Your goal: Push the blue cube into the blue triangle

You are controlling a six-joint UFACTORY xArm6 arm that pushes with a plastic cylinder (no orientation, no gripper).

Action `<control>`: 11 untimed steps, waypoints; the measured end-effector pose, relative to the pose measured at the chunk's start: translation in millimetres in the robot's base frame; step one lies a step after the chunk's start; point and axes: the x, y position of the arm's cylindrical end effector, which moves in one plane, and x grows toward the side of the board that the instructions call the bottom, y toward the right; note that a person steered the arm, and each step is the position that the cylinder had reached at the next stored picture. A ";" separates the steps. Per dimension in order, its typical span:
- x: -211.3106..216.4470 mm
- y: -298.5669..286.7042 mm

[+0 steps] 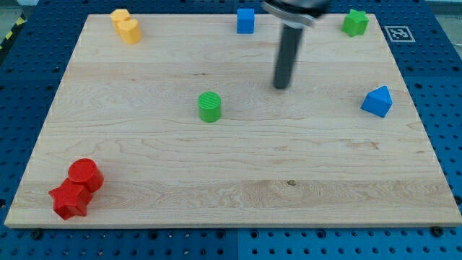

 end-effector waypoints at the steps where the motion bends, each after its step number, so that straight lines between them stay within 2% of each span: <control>1: -52.8 -88.8; 2: -113.7 -162.1; 3: -173.3 -164.4; 5: -174.2 -160.7; 7: -173.8 -126.8; 11: -173.1 -16.0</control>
